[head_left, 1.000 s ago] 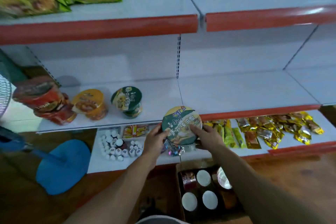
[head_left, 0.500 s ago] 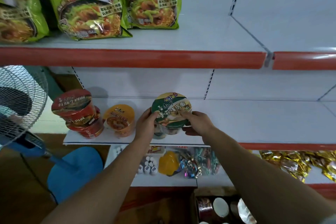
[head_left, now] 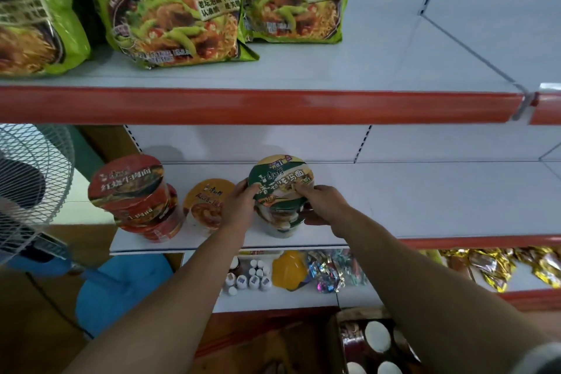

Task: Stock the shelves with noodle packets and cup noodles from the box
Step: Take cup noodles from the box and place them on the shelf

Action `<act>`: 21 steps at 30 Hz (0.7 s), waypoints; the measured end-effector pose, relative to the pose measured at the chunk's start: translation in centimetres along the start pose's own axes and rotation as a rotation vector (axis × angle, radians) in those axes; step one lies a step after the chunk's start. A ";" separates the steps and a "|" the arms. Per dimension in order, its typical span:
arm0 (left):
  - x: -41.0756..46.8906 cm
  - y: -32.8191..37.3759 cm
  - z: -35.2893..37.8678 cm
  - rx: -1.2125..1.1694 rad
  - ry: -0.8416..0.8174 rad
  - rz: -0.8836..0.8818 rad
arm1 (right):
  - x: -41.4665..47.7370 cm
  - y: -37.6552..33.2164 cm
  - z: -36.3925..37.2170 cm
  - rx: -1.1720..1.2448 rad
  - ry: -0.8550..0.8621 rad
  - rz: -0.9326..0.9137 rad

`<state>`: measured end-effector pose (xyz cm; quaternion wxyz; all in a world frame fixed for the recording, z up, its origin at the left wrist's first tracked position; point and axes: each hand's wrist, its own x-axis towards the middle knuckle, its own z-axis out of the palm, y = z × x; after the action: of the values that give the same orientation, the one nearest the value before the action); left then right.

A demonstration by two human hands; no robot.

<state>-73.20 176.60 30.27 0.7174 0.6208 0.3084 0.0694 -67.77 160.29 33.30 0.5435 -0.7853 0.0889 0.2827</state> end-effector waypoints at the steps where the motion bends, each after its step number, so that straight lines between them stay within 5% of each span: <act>1: 0.2 -0.1 0.0 0.008 -0.009 0.003 | 0.1 0.1 0.1 0.000 0.012 0.004; 11: -1.4 1.4 1.0 0.106 0.108 0.130 | -1.4 0.7 -1.5 0.061 0.063 -0.012; 17: -3.8 2.7 2.5 0.430 0.261 0.493 | -3.4 1.7 -4.8 0.052 0.099 -0.052; 21: -6.4 3.2 4.8 0.487 0.203 0.630 | -5.0 2.7 -8.2 0.012 0.154 -0.077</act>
<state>-74.90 170.14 35.74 0.4591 0.8266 0.1798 0.2714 -70.19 150.98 35.89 0.5502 -0.8043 0.1019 0.1999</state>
